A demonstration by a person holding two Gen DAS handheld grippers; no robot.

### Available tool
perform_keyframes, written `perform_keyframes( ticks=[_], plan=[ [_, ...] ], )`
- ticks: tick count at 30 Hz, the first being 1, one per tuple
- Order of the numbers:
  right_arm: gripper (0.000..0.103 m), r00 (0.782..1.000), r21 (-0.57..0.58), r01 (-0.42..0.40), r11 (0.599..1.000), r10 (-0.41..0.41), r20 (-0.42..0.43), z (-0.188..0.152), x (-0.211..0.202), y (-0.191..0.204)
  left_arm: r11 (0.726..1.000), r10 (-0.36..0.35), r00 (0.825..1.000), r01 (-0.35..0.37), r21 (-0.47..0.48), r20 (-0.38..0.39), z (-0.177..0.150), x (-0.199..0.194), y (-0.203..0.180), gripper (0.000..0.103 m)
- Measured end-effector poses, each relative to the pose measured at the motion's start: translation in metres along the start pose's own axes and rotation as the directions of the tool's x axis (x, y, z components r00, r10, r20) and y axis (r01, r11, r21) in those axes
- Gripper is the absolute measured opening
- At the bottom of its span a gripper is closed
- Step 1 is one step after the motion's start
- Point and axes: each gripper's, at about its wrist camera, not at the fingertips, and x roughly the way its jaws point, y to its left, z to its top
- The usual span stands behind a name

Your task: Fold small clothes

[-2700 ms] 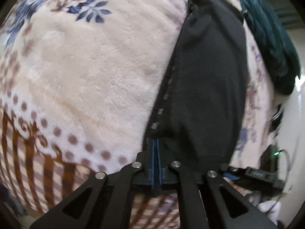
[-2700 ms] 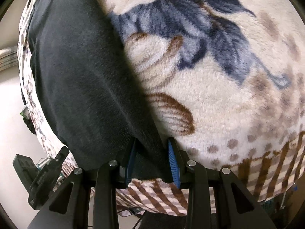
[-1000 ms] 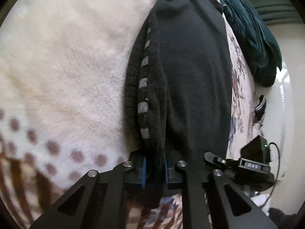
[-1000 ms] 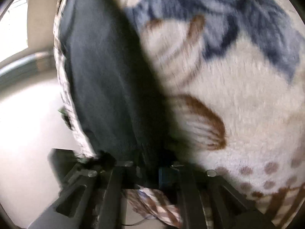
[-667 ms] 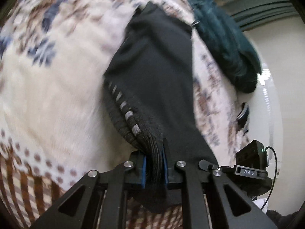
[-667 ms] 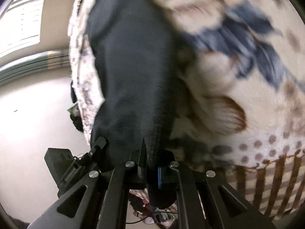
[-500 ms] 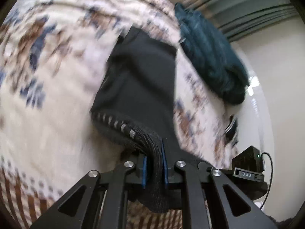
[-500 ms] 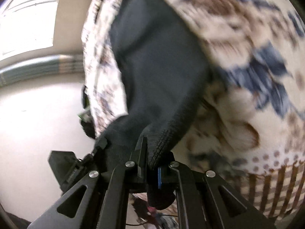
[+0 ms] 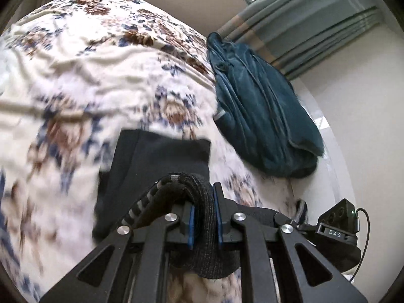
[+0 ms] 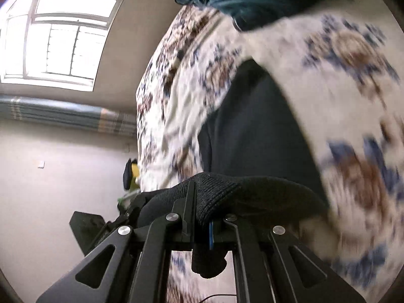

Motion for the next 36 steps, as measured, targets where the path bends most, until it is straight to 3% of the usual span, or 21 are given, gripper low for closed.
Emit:
perform_keyframes(
  ticks=[4, 8, 11, 12, 13, 14, 15, 17, 18, 19, 21, 24, 25, 27, 28, 30, 32, 33, 34, 35, 36],
  plan=[
    [0.007, 0.999, 0.010, 0.036, 0.999, -0.036, -0.001, 0.073, 0.065, -0.006, 0.998, 0.052, 0.998, -0.053, -0.025, -0.030, 0.048, 0.065, 0.025, 0.010],
    [0.007, 0.997, 0.041, 0.075, 0.996, -0.073, -0.039, 0.136, 0.128, -0.023, 0.990, 0.102, 0.992, -0.108, -0.085, -0.078, 0.074, 0.121, 0.060, 0.011],
    [0.011, 0.983, 0.049, 0.146, 0.988, -0.140, -0.117, 0.163, 0.177, -0.042, 0.974, 0.094, 0.984, -0.121, -0.189, -0.150, 0.083, 0.157, 0.097, 0.017],
    [0.015, 0.976, 0.057, 0.174, 0.983, -0.164, -0.145, 0.171, 0.191, -0.048, 0.967, 0.078, 0.983, -0.114, -0.228, -0.165, 0.084, 0.164, 0.107, 0.024],
    [0.022, 0.970, 0.060, 0.191, 0.980, -0.178, -0.167, 0.179, 0.203, -0.053, 0.959, 0.056, 0.984, -0.099, -0.264, -0.167, 0.086, 0.169, 0.117, 0.034],
    [0.043, 0.969, 0.054, 0.192, 0.980, -0.180, -0.166, 0.183, 0.207, -0.055, 0.953, 0.038, 0.988, -0.081, -0.292, -0.152, 0.087, 0.168, 0.124, 0.039],
    [0.055, 0.974, 0.044, 0.180, 0.983, -0.172, -0.146, 0.189, 0.208, -0.056, 0.946, 0.008, 0.991, -0.049, -0.320, -0.130, 0.087, 0.166, 0.128, 0.045],
    [0.074, 0.987, 0.032, 0.115, 0.993, -0.111, -0.117, 0.201, 0.202, -0.054, 0.920, -0.061, 0.994, 0.023, -0.391, -0.085, 0.087, 0.160, 0.139, 0.050],
    [0.078, 0.989, 0.030, 0.099, 0.995, -0.095, -0.117, 0.203, 0.199, -0.053, 0.911, -0.078, 0.994, 0.042, -0.409, -0.071, 0.087, 0.156, 0.141, 0.054],
    [0.078, 0.990, 0.020, 0.087, 0.996, -0.084, -0.114, 0.206, 0.194, -0.052, 0.912, -0.078, 0.995, 0.047, -0.407, -0.062, 0.086, 0.150, 0.140, 0.055],
    [0.078, 0.988, -0.031, 0.109, 0.994, -0.112, -0.105, 0.205, 0.181, -0.049, 0.940, -0.023, 0.998, 0.003, -0.342, -0.055, 0.087, 0.141, 0.133, 0.058],
    [0.078, 0.973, -0.102, 0.212, 0.972, -0.220, -0.076, 0.202, 0.166, -0.052, 0.974, 0.153, 0.984, -0.165, -0.155, -0.086, 0.091, 0.143, 0.119, 0.061],
    [0.078, 0.964, -0.116, 0.248, 0.962, -0.257, -0.070, 0.204, 0.167, -0.058, 0.969, 0.230, 0.965, -0.239, -0.062, -0.121, 0.092, 0.154, 0.113, 0.061],
    [0.078, 0.950, -0.127, 0.289, 0.949, -0.300, -0.087, 0.207, 0.173, -0.067, 0.949, 0.314, 0.936, -0.310, 0.054, -0.159, 0.094, 0.174, 0.110, 0.061],
    [0.078, 0.941, -0.122, 0.311, 0.943, -0.323, -0.097, 0.209, 0.181, -0.074, 0.936, 0.350, 0.918, -0.334, 0.108, -0.189, 0.094, 0.188, 0.108, 0.061],
    [0.078, 0.934, -0.126, 0.323, 0.938, -0.337, -0.115, 0.212, 0.193, -0.080, 0.945, 0.323, 0.925, -0.301, 0.130, -0.201, 0.093, 0.199, 0.107, 0.059],
    [0.075, 0.937, -0.152, 0.314, 0.937, -0.332, -0.112, 0.213, 0.207, -0.081, 0.942, 0.310, 0.938, -0.280, 0.183, -0.158, 0.093, 0.202, 0.098, 0.015],
    [0.058, 0.935, -0.189, 0.311, 0.932, -0.335, -0.115, 0.212, 0.215, -0.078, 0.934, 0.326, 0.932, -0.291, 0.208, -0.160, 0.091, 0.204, 0.095, 0.007],
    [0.038, 0.925, -0.227, 0.329, 0.917, -0.361, -0.117, 0.210, 0.222, -0.074, 0.925, 0.337, 0.932, -0.301, 0.231, -0.136, 0.090, 0.201, 0.091, 0.007],
    [0.007, 0.920, -0.257, 0.338, 0.906, -0.375, -0.113, 0.209, 0.226, -0.069, 0.914, 0.347, 0.932, -0.310, 0.260, -0.108, 0.089, 0.197, 0.086, 0.007],
    [0.007, 0.918, -0.284, 0.349, 0.893, -0.387, -0.087, 0.207, 0.226, -0.062, 0.903, 0.362, 0.928, -0.325, 0.279, -0.089, 0.089, 0.194, 0.084, 0.006]
  ],
)
